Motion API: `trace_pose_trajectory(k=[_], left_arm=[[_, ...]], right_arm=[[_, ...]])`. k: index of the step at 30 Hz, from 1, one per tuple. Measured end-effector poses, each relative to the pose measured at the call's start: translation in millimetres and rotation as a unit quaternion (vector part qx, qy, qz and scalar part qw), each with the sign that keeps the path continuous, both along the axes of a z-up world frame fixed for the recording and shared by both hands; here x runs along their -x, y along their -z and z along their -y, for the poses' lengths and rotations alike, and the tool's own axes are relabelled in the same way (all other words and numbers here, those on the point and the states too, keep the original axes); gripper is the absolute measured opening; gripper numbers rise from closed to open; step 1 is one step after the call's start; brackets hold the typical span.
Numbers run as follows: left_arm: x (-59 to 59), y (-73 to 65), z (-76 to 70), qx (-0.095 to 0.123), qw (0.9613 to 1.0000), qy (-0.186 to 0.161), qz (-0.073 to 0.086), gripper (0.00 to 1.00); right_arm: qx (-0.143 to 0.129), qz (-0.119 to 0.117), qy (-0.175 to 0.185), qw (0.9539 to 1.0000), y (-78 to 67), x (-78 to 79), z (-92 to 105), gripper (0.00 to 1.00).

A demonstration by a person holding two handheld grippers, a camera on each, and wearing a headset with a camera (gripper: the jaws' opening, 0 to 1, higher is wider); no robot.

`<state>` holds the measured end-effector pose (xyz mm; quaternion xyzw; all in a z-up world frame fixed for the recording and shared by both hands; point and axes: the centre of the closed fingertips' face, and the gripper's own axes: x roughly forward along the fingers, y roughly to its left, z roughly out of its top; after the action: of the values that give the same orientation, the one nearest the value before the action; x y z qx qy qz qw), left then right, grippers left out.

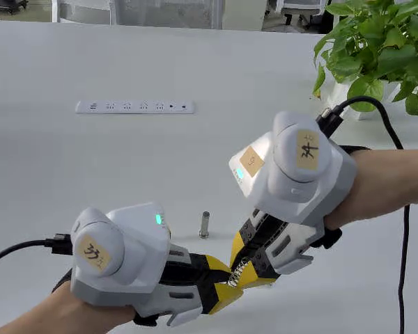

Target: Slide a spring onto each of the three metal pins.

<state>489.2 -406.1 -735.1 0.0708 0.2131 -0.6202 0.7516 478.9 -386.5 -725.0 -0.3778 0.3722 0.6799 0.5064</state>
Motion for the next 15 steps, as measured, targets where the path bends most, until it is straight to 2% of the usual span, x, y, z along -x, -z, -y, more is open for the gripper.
trace_pose_trajectory(k=[7,15], left_arm=[[-1.5,0.0,-0.7,0.002,1.0000,-0.008,-0.002,0.07],[-1.7,-0.2,-2.7,0.008,0.9999,-0.013,-0.003,0.07]], right_arm=[[-0.006,0.009,0.001,0.9999,-0.5,-2.0,-0.9,0.07],[-0.010,0.002,0.009,0.9999,-0.7,-2.0,-2.1,0.06]])
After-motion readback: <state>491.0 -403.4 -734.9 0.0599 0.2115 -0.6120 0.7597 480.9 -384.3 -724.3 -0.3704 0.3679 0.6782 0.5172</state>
